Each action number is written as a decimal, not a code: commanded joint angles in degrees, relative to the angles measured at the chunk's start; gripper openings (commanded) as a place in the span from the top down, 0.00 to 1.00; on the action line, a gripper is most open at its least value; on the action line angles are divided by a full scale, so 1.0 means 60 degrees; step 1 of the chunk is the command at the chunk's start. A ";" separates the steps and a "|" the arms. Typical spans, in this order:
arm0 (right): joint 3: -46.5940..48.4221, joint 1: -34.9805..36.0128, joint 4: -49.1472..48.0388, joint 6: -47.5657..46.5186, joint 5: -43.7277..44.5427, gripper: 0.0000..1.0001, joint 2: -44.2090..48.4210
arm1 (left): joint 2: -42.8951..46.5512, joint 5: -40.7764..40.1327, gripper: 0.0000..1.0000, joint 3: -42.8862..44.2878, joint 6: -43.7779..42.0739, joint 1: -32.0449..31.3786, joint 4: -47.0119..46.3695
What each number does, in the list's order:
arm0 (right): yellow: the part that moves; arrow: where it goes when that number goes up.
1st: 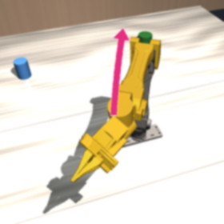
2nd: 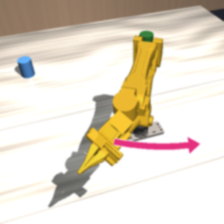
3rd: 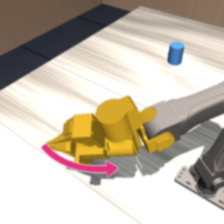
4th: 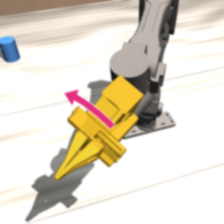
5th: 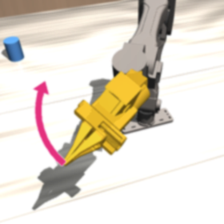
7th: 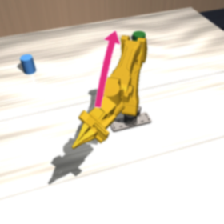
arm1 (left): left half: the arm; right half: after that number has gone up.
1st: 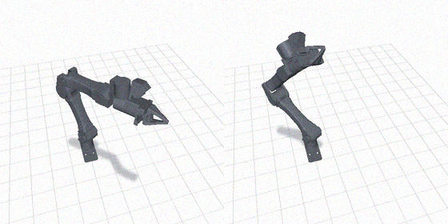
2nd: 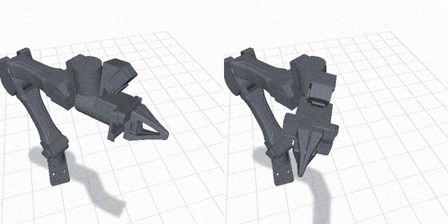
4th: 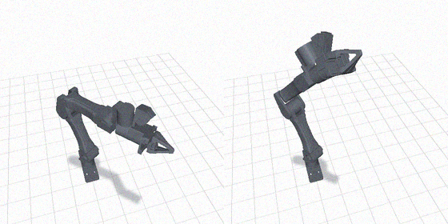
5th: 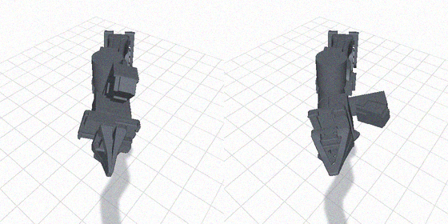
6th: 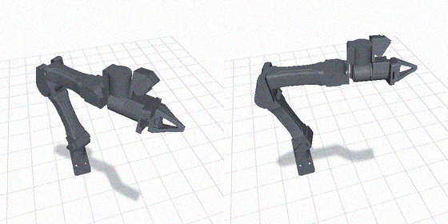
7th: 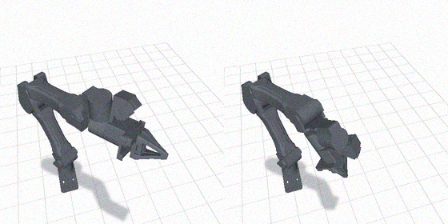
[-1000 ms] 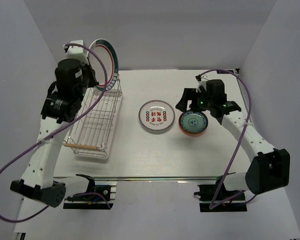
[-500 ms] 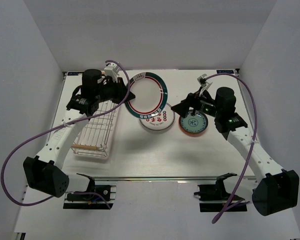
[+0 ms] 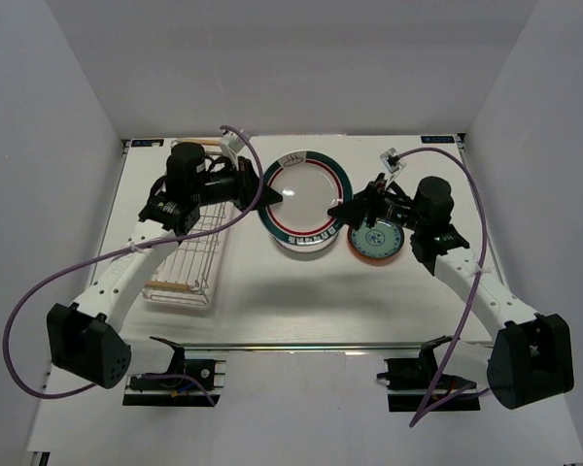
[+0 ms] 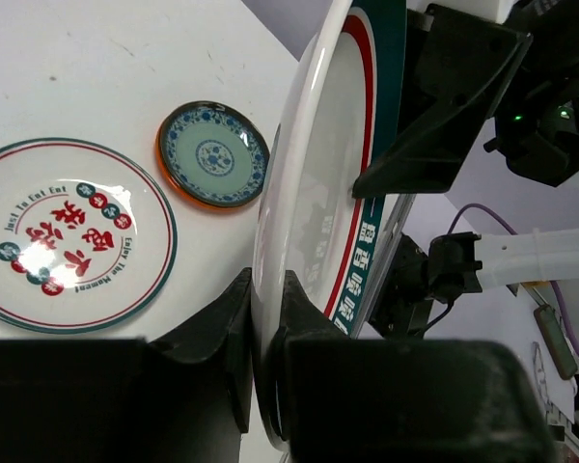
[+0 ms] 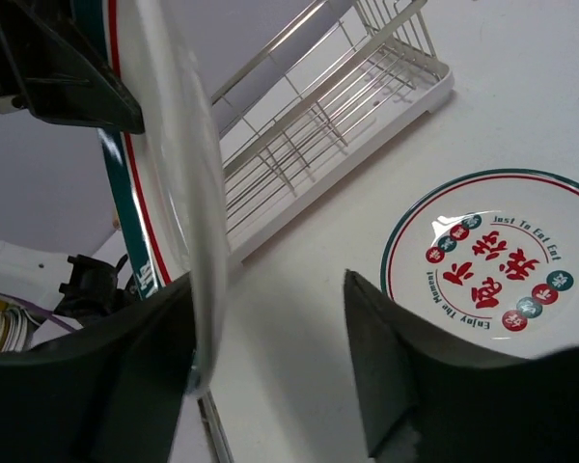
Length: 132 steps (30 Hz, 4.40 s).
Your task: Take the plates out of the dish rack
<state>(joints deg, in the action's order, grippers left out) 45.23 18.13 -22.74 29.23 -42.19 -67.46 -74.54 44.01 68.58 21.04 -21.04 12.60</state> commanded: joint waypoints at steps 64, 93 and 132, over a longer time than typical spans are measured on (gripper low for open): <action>0.3213 0.0450 0.3776 0.1427 0.4000 0.63 -0.5397 | 0.2653 -1.1919 0.02 -0.0487 0.1533 -0.0156 0.3876; 0.6553 0.1577 0.8697 -0.0229 0.6781 0.11 -0.7170 | 0.2580 -1.2125 0.02 -0.0604 0.1518 -0.0156 0.3964; -0.0141 0.1680 0.6837 -0.1811 1.3317 0.11 0.4139 | 0.4690 -1.2828 0.02 -0.1307 0.0991 -0.0068 0.5004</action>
<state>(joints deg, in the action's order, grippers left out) 44.45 28.14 23.07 18.96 35.35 -43.31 -46.37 -32.21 61.06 27.64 -21.76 44.21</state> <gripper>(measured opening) 0.892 0.974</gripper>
